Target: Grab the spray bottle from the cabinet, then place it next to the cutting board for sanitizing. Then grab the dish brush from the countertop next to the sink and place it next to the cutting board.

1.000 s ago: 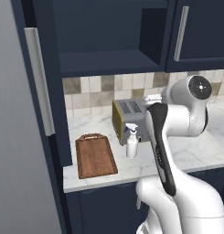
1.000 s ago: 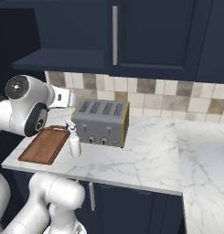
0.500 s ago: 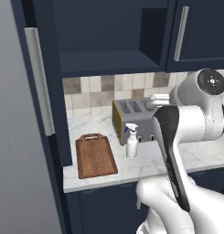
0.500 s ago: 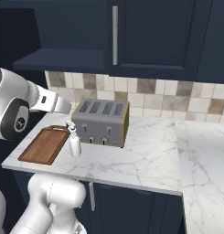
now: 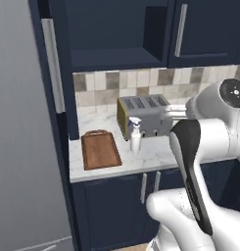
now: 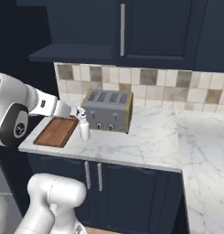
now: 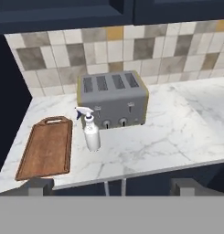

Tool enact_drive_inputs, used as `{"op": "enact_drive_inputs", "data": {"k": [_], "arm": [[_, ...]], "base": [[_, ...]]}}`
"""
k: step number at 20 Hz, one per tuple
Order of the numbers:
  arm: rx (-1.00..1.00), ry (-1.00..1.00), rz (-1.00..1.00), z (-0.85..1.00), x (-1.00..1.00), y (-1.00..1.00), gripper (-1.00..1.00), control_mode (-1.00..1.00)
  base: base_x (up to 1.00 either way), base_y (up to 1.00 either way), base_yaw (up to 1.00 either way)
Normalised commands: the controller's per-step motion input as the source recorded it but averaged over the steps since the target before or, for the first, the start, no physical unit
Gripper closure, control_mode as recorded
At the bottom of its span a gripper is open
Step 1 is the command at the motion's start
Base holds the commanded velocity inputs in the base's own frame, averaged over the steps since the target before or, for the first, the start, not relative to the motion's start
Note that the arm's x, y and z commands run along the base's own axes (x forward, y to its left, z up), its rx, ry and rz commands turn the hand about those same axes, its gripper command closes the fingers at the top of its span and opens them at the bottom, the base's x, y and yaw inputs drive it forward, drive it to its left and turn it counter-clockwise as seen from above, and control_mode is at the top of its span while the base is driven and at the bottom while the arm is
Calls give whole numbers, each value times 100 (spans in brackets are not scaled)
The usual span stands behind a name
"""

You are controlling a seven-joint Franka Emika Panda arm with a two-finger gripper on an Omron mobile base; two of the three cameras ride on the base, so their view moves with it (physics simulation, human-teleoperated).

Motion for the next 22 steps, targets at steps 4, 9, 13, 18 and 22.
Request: {"op": "enact_drive_inputs", "data": {"k": [4, 9, 13, 18, 22], "arm": [[0, 0, 0, 0, 0, 0, -100, 100], [0, 0, 0, 0, 0, 0, -100, 100], [0, 0, 0, 0, 0, 0, -100, 100], [0, 0, 0, 0, 0, 0, -100, 100], [0, 0, 0, 0, 0, 0, -100, 100]], "base": [[-6, 71, -54], [-26, 1, -93], [-27, -10, -92], [-20, -28, -85], [0, -99, -69]]}}
